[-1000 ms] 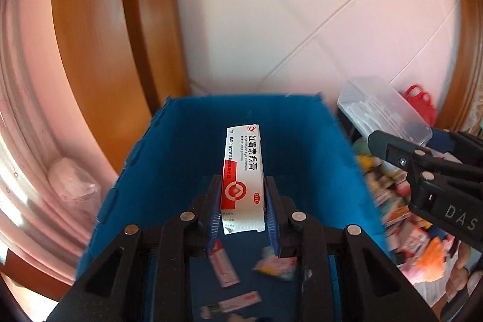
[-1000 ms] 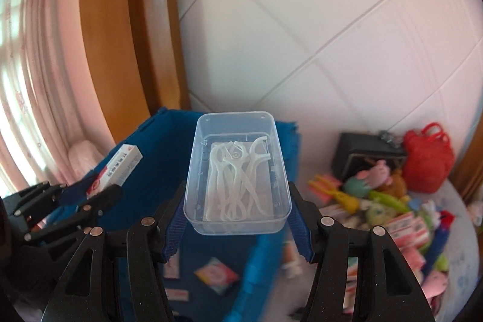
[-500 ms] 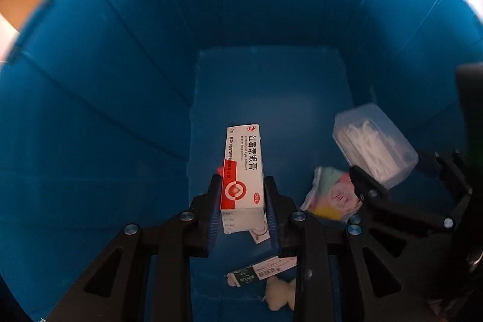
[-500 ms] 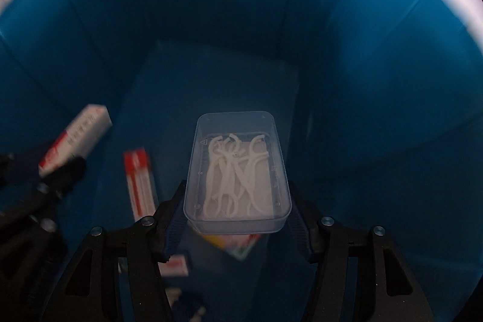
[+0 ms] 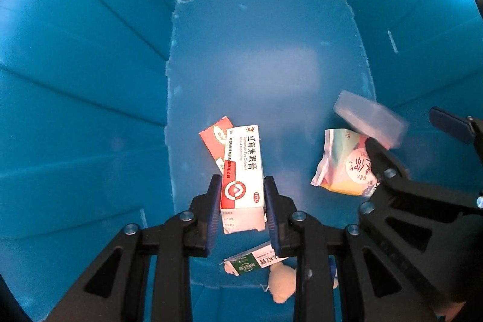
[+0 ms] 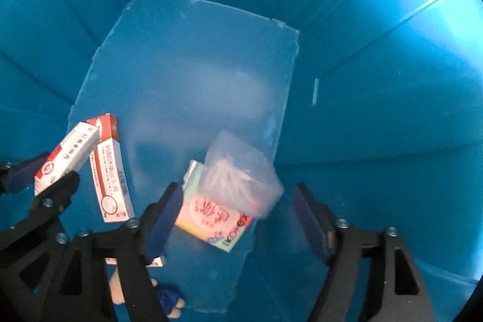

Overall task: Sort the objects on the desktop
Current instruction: 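Carry both items into the blue crate and open both tools, then lift both tools out of the crate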

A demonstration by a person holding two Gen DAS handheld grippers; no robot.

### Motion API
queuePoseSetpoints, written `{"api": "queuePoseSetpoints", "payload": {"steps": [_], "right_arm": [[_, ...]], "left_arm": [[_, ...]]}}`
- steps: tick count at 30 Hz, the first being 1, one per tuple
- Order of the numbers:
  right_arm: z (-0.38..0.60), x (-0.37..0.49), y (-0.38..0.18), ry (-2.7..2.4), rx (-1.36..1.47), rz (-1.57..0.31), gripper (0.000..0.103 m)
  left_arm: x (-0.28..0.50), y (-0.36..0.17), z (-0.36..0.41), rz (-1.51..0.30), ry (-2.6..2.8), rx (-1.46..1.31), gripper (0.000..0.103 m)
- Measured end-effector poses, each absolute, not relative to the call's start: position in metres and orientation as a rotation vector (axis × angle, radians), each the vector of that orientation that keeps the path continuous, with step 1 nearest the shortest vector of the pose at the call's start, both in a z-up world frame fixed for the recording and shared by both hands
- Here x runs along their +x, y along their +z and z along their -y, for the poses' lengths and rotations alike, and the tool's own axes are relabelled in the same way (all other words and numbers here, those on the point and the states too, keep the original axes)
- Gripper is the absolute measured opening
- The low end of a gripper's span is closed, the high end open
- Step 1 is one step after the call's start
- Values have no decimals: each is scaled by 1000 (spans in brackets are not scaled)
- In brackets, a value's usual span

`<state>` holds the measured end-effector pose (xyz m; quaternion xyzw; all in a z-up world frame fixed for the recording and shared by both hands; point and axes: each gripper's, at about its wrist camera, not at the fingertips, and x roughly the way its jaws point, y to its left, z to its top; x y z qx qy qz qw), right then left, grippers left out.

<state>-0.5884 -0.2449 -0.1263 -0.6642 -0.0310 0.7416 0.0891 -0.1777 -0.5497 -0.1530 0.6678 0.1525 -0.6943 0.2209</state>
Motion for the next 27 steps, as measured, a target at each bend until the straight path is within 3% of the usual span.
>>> {"api": "queuePoseSetpoints", "payload": {"steps": [9,16,23,27], "right_arm": [[250,-589,-108,2240,-1911,143,83],[243,-579,-57,2343,-1771,134,95],[237,-563,-9,2474,-1662,49,99],[236,-551,25,2537,-1575,51,101]], "left_arm": [[-171,-131,546,-432,-1933,1810,26],[-165,-95,543,-418,-1986,1716,26],[-140,-21,529,-382,-2153,1437,27],[-130,-9,523,-382,-2157,1423,27]]}}
